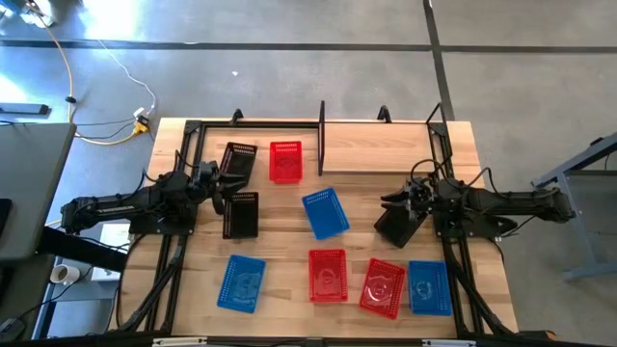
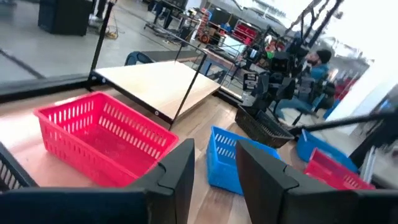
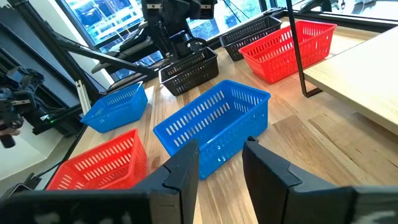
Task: Stack baskets on shelf by color
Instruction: Put the top middle blue bin on the shelf
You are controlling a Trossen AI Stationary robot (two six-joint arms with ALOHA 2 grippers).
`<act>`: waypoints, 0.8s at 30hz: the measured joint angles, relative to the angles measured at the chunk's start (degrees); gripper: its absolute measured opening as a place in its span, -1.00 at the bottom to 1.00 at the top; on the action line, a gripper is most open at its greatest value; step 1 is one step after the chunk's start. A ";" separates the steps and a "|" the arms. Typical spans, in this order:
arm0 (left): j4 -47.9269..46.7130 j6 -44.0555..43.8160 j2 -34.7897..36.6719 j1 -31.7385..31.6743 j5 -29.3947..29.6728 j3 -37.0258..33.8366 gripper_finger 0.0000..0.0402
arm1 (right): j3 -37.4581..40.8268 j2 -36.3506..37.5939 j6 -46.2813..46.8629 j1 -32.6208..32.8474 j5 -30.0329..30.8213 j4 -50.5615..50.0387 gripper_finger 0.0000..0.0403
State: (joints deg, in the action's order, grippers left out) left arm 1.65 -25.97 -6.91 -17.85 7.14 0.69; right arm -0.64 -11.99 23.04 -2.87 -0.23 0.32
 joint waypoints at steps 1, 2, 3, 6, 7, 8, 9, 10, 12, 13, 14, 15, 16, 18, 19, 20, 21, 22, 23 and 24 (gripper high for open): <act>0.07 -2.08 0.00 -0.02 0.48 -0.01 -0.47 | 0.00 0.01 -0.02 0.01 -0.02 0.00 -0.45; 0.30 -4.44 0.01 -0.02 0.91 0.00 -0.47 | -0.01 0.01 -0.04 0.01 -0.01 0.00 -0.45; 0.69 -7.17 -0.01 -0.02 1.16 0.00 -0.46 | 0.00 0.00 -0.02 0.02 -0.02 0.00 -0.45; 2.32 -14.44 0.01 -0.02 1.52 0.00 -0.47 | -0.01 0.01 -0.03 0.00 0.00 0.00 -0.45; 2.64 -16.38 0.01 -0.02 1.59 0.00 -0.47 | -0.02 0.01 -0.02 0.01 -0.01 0.00 -0.45; 2.96 -17.73 -0.01 -0.02 1.69 0.00 -0.47 | 0.00 0.01 0.00 0.00 -0.02 0.00 -0.45; 3.29 -18.25 -0.01 -0.02 2.22 0.00 -0.47 | 0.00 0.02 -0.02 0.00 -0.01 0.00 -0.45; 3.56 -18.34 0.01 0.00 2.85 0.00 -0.47 | 0.00 0.02 -0.03 0.00 -0.01 0.00 -0.45; 4.47 -19.25 -0.01 -0.02 4.16 -0.01 -0.47 | 0.00 0.00 -0.02 0.00 -0.02 0.00 -0.45; 5.11 -20.54 0.00 -0.02 5.05 0.00 -0.47 | 0.00 0.01 -0.01 0.00 -0.01 -0.01 -0.45; 5.77 -22.45 0.01 -0.02 6.06 0.00 -0.47 | 0.00 0.02 -0.02 0.00 -0.02 0.00 -0.45; 6.16 -24.43 -0.01 -0.02 6.94 0.00 -0.46 | 0.00 0.01 -0.04 0.02 -0.01 0.00 -0.45; 6.50 -26.07 0.01 -0.02 7.58 0.00 -0.47 | 0.00 0.01 -0.04 0.00 -0.01 0.00 -0.45; 7.69 -27.94 -0.01 -0.02 7.98 0.00 -0.47 | 0.00 0.01 -0.03 0.00 0.00 0.00 -0.45; 8.19 -28.82 -0.06 -0.02 8.14 0.07 -0.46 | 0.00 0.00 -0.09 0.02 0.00 0.00 -0.45; 8.44 -29.56 -0.27 -0.02 8.36 0.30 -0.47 | 0.00 0.02 -0.11 0.02 0.00 0.00 -0.45; 8.46 -30.05 -0.50 -0.02 8.50 0.73 -0.47 | 0.00 0.02 -0.06 0.00 -0.02 0.00 -0.45; 8.46 -30.38 -0.78 -0.02 8.55 1.37 -0.47 | 0.00 0.01 0.00 0.00 0.00 0.00 -0.45; 8.52 -30.41 -1.17 -0.02 8.55 2.27 -0.47 | -0.01 0.02 -0.02 0.00 -0.02 0.00 -0.45; 8.64 -30.42 -1.72 -0.02 8.55 3.20 -0.47 | 0.00 0.02 -0.05 0.00 -0.01 0.00 -0.45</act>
State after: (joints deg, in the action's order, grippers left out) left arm 10.29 -56.39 -8.63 -17.87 15.68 3.89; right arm -0.64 -11.97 22.99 -2.87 -0.24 0.32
